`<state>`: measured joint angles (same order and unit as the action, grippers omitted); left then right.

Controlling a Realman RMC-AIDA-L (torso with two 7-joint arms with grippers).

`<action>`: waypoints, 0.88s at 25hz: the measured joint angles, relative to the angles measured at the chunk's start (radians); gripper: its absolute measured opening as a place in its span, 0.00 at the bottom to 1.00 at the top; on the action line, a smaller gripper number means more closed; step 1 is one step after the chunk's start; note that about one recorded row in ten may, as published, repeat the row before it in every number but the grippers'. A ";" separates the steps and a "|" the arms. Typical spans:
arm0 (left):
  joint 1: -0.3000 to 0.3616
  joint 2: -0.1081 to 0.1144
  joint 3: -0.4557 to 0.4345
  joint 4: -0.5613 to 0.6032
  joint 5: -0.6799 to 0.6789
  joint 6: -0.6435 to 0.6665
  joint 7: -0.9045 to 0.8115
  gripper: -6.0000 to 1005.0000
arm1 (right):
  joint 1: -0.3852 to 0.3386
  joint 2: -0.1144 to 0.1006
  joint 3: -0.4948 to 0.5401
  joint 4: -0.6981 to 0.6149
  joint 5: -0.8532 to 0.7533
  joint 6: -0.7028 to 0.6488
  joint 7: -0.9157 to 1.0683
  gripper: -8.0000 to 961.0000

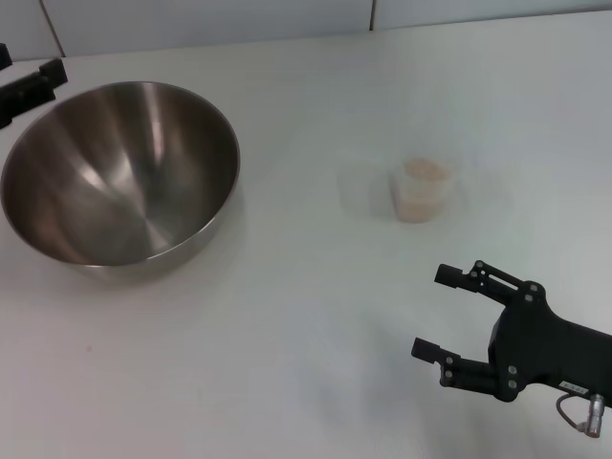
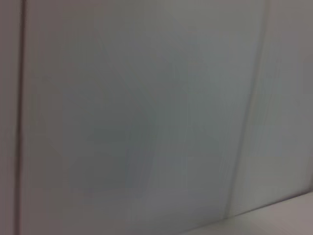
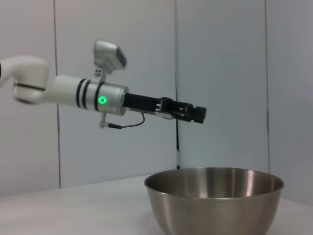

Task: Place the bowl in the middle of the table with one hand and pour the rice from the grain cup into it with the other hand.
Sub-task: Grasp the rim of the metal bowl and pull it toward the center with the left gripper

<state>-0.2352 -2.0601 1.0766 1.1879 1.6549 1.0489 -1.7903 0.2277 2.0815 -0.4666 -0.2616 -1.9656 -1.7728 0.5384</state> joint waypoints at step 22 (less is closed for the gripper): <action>-0.181 -0.006 -0.019 0.008 0.627 -0.026 -0.442 0.83 | 0.005 0.000 -0.003 -0.004 -0.003 -0.004 0.000 0.86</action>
<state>-0.4158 -2.0659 1.0573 1.1958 2.2819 1.0228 -2.2323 0.2326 2.0815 -0.4695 -0.2654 -1.9687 -1.7764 0.5384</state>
